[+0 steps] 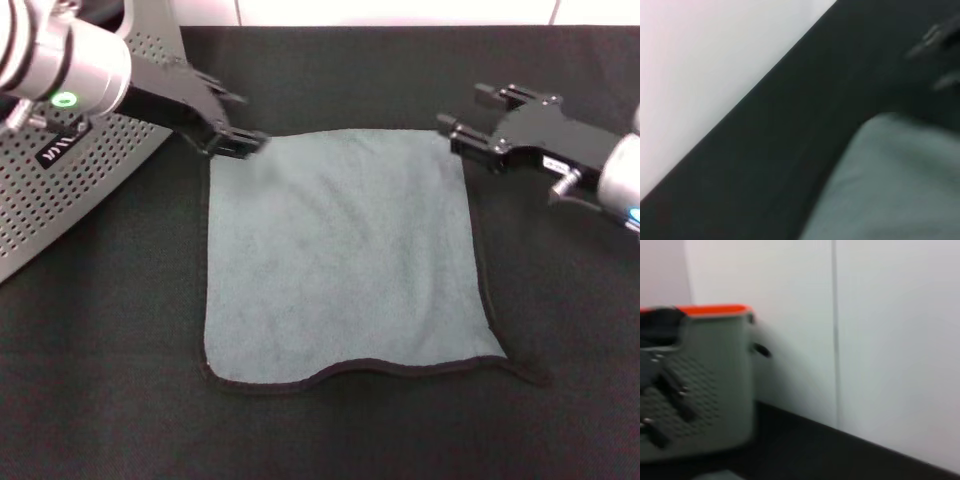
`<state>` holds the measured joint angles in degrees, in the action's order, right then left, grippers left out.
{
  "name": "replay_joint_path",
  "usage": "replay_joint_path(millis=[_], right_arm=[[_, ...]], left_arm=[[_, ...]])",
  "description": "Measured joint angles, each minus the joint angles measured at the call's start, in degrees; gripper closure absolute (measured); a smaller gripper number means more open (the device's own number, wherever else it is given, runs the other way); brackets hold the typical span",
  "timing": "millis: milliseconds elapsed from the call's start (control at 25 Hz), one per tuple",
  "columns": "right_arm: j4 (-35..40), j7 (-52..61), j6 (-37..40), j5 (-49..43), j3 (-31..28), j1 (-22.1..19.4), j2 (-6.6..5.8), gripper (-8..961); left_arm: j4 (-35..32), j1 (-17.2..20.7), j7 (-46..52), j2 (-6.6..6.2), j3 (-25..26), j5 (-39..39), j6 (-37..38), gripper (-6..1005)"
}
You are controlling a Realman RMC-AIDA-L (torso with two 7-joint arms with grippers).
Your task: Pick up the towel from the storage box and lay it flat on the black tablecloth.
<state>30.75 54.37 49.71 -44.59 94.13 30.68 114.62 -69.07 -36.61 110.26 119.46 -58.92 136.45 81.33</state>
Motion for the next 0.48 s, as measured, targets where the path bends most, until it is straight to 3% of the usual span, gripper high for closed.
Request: replay_joint_path(millis=[160, 280, 360, 480], right_arm=[[3.15, 0.95, 18.61, -3.37, -0.14, -5.63, -2.73, 255], [4.83, 4.41, 30.93, -7.12, -0.18, -7.84, -4.86, 155], [5.29, 7.01, 37.98, -9.25, -0.18, -8.55, -5.62, 136], [5.12, 8.76, 44.77, -10.08, -0.18, -9.03, -5.72, 108]], left_arm=[[-2.82, 5.45, -7.98, -1.27, 0.3, -16.88, 9.95, 476], [0.53, 10.47, -18.93, -3.15, 0.85, -31.56, 18.8, 475], [6.79, 12.29, -27.33, -4.21, 3.19, -39.39, 25.92, 475], [19.46, 13.25, -35.21, -6.41, 7.87, -47.64, 33.73, 475]])
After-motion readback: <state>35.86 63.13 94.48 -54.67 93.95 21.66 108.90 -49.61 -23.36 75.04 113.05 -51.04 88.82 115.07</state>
